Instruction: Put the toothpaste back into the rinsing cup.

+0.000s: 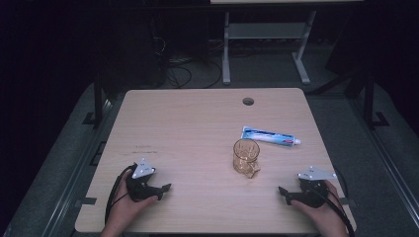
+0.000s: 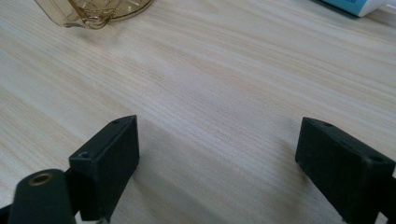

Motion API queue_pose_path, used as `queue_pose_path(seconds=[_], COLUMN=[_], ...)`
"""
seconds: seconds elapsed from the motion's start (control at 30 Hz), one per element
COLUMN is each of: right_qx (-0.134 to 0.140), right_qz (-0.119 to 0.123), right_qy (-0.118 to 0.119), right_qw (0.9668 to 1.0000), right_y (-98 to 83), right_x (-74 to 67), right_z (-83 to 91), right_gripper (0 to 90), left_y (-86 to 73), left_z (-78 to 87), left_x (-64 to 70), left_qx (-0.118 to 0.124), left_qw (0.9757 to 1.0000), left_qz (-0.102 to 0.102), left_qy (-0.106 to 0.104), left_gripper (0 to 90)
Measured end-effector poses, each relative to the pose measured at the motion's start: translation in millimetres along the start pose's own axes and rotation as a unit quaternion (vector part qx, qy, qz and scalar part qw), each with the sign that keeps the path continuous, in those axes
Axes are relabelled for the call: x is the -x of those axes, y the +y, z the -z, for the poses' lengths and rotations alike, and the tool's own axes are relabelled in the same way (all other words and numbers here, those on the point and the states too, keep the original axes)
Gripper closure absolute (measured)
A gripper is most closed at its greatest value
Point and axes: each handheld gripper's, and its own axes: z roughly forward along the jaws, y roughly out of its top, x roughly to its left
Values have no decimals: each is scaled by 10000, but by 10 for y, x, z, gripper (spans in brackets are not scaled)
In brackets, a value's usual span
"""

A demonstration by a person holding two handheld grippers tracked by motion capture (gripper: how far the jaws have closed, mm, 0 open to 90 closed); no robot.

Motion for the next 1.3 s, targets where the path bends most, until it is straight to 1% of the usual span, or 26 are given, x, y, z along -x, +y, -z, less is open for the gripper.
queue_pose_path(seconds=[0.13,0.27,0.37,0.43,0.5,0.53,0.57,0.6,0.63,0.67,0.73,0.77,0.8,0.83,0.87,0.9,0.93,0.97,1.07,1.1,1.13,1.17,1.23,1.27,1.3], right_qx=[10,49,30,-20,-12,-14,-14,-22,-22,-35,-23,-10,-7,-7,14,10,10,28,3,-4,-4,-8,0,14,14], right_qz=[41,91,103,34,20,44,44,52,52,48,21,1,2,2,-6,-4,-4,12,16,12,12,21,23,16,16], right_qy=[40,87,109,158,196,212,212,233,233,229,287,315,349,349,412,445,445,486,534,572,572,580,580,586,586], right_qw=[10000,9999,9999,9999,9998,9998,9998,9997,9997,9997,9996,9995,9994,9994,9991,9990,9990,9988,9986,9984,9984,9983,9983,9983,9983], right_y=[1,0,12,50,71,87,87,118,118,133,163,201,215,215,258,273,273,318,359,419,419,478,500,558,558], right_x=[6,12,27,49,55,57,57,61,61,65,79,95,100,100,114,118,118,134,146,166,166,186,196,222,222], right_z=[3,9,31,57,63,65,65,63,63,60,51,46,45,45,49,54,54,55,50,36,36,25,21,7,7], right_gripper=[148,201,313,414,477,496,496,570,570,588,654,725,751,751,821,846,846,896,899,900,900,900,900,900,900], left_y=[0,0,0,0,0,0,0,0,0,0,0,0,0,0,0,1,1,2,2,3,3,3,4,4,4], left_z=[0,0,0,0,0,0,0,0,0,0,0,0,0,0,-1,-1,-1,-1,-2,-2,-2,-4,-5,-6,-6], left_x=[0,0,-1,0,0,-1,-1,-1,-1,0,-1,0,-1,-1,-1,-3,-3,-5,-4,-4,-4,-3,-6,-7,-7], left_qx=[0,1,0,1,0,0,3,1,1,2,1,1,1,1,2,1,1,-1,-5,-5,-5,9,12,14,14], left_qw=[10000,10000,10000,10000,10000,10000,10000,10000,10000,10000,10000,10000,10000,10000,10000,10000,10000,10000,10000,10000,10000,10000,10000,10000,10000], left_qz=[1,7,7,6,6,7,6,5,5,8,6,7,6,6,8,5,5,3,20,26,26,43,25,27,27], left_qy=[0,5,6,7,7,7,7,7,7,6,7,7,6,6,8,12,12,16,18,18,18,20,30,34,34], left_gripper=[131,132,132,132,132,131,131,132,131,131,132,132,132,132,132,132,132,132,132,132,132,132,132,132,132])
